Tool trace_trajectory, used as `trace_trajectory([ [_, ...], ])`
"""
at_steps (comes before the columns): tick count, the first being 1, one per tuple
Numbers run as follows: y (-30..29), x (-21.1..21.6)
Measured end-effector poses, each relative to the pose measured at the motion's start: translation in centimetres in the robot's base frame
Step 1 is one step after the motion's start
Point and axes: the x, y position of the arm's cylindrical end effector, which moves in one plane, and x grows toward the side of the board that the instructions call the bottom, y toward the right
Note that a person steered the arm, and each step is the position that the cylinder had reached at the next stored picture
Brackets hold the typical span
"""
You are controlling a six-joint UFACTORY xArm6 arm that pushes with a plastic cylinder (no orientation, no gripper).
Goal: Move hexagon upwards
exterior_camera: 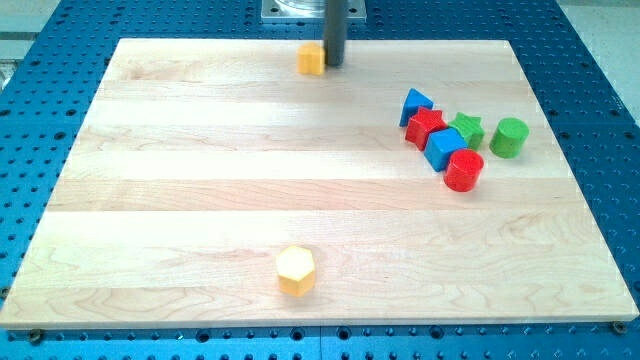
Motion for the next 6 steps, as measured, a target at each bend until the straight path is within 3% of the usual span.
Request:
trace_trajectory([
  [1,3.8,0.0],
  [2,7.3,4.9],
  [3,-3.1,6.7],
  [4,-6.0,19.9],
  [5,1.8,27.4],
  [6,1.4,36.6],
])
